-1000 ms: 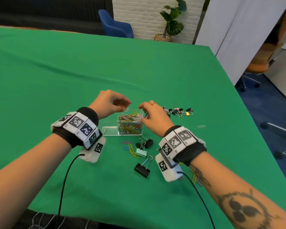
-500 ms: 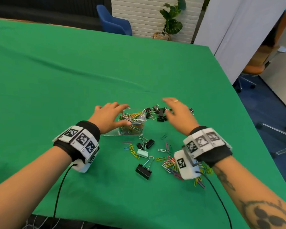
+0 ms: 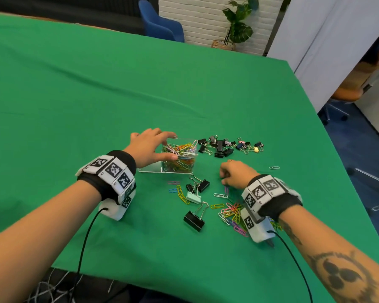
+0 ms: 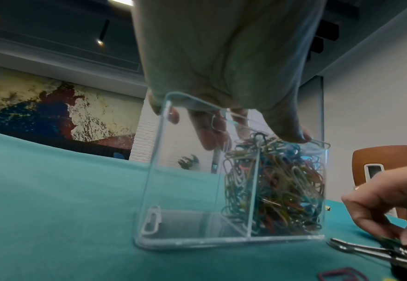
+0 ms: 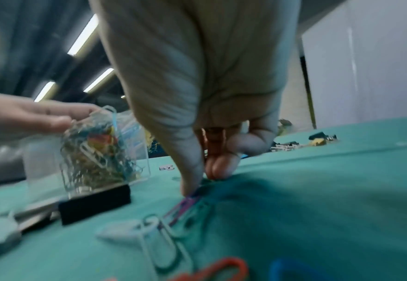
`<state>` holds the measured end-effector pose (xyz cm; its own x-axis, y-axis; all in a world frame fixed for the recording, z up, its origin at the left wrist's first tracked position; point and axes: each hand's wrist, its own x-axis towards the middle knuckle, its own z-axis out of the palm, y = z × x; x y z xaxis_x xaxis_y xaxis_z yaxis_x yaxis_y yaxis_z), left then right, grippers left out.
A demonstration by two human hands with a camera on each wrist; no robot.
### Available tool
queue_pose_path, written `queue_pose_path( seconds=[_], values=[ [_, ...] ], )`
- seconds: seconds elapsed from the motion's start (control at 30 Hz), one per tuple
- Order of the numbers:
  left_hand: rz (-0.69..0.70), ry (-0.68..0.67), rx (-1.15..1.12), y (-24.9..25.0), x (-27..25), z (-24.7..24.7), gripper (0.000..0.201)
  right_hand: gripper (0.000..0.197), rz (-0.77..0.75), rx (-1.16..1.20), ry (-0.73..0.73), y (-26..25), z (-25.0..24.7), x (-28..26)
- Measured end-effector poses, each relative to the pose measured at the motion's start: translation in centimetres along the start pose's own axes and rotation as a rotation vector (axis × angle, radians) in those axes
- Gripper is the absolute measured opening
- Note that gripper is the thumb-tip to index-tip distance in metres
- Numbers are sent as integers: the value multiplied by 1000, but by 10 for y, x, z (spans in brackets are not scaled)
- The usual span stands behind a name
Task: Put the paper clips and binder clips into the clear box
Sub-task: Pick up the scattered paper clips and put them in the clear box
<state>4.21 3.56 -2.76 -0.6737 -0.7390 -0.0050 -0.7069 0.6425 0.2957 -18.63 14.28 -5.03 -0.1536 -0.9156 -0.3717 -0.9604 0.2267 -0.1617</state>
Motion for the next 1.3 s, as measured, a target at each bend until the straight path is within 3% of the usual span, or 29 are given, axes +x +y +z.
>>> queue_pose_path(
  seconds=[0.1, 0.23, 0.33, 0.43, 0.63, 0.7, 0.8, 0.93, 1.03, 1.13, 1.3],
  values=[
    [17, -5, -30, -2, 2, -1, 97, 27, -29, 138, -21, -6, -4, -6],
    [33, -41, -29, -5, 3, -2, 100, 11, -280, 321, 71, -57, -2, -21],
    [31, -76, -42, -5, 2, -6, 101, 25, -383, 131, 15, -93, 2, -15],
    [30, -128, -114, -6, 2, -10, 102, 27, -371, -166, -11, -108, 5, -3],
    [22, -146, -226, -13, 8, -10, 103, 25, -330, -158, -21, -107, 8, 2],
    [0, -163, -325, -11, 8, -12, 88, 22, -329, -158, -33, -107, 9, 2],
    [-72, -208, -467, -6, 3, -19, 49, 24, -305, -194, -66, -108, 12, 2],
    [-48, -239, -468, -6, 3, -19, 46, 23, -307, -254, -80, -114, 14, -2],
    [-15, -196, -262, -9, 7, -12, 66, 23, -317, -256, -84, -116, 13, -6],
    [17, -140, -204, -12, 10, -7, 72, 21, -340, -122, -52, -111, 3, -12],
    [21, -106, -203, -16, 11, -5, 43, 17, -285, 120, 180, -101, -55, -9]
  ],
)
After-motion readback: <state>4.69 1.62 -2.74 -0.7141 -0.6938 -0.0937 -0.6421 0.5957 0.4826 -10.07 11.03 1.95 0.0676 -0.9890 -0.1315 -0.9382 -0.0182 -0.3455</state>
